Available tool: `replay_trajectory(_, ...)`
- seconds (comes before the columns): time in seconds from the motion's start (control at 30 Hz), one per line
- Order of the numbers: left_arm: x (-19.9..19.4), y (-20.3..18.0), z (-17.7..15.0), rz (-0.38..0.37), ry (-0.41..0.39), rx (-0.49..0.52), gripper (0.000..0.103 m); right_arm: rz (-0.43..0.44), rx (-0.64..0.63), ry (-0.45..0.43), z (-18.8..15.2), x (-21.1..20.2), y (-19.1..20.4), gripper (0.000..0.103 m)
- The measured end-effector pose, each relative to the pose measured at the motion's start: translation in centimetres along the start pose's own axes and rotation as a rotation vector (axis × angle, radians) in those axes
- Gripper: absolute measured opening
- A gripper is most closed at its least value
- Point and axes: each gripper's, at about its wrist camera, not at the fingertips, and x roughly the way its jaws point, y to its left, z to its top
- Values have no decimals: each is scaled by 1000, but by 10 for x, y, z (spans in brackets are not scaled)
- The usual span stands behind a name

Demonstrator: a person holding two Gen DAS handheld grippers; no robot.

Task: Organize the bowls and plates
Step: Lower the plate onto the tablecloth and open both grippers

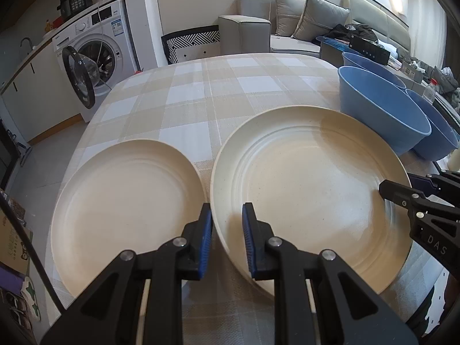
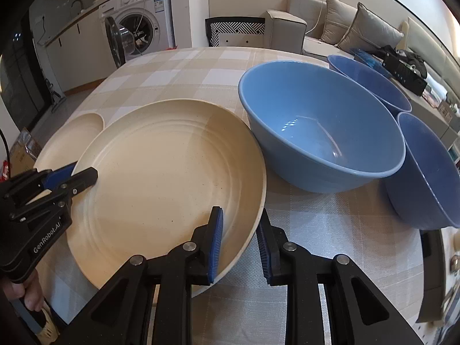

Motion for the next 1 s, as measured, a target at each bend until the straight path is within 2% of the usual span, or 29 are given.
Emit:
replay_trajectory(0.17,3,-1,-1,-2,7,9,18,-4,3,23,-2,8,-3,25)
replay_trajectory(0.67,5,-4,-5,11,-3,31,18,-14,2,2,-5,12,-1,25)
replay_trajectory(0.83,4,0,-7,-2,2,17,18,26,3,-10,-7,8,-2,35)
replay_trajectory(1.0,-2,2,-8,-21,-12,6,21,37,2,-22,-8,2,-4,39)
